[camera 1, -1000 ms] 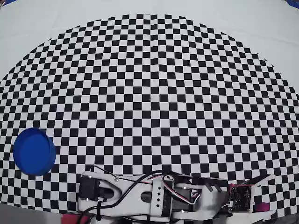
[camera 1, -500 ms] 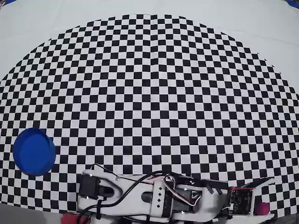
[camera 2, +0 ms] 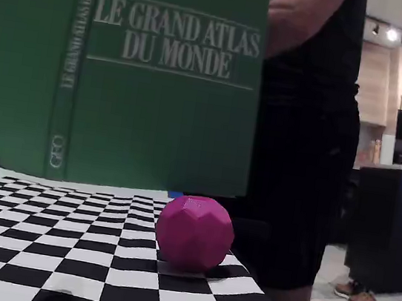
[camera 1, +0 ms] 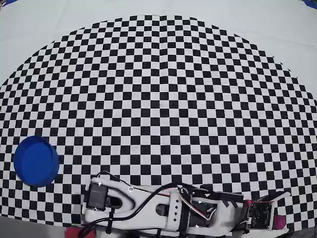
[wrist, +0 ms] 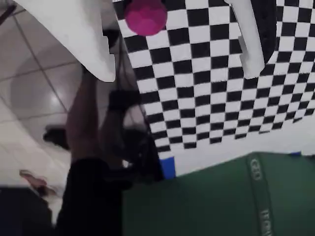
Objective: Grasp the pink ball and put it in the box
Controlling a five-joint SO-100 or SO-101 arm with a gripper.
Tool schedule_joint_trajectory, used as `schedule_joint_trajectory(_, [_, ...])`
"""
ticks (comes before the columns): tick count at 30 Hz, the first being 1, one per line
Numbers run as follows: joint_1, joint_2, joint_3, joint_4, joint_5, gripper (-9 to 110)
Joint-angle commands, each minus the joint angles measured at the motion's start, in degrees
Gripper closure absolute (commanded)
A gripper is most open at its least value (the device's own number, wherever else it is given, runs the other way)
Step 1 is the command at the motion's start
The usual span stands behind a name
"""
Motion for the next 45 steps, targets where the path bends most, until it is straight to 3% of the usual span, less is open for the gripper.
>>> schedule_joint_trajectory(1, [0.8,-1.8,-0.1,-1.3,-0.6,72])
schedule_joint_trajectory(45, [0.8,-27.2,-8.9,-9.2,-0.6,71])
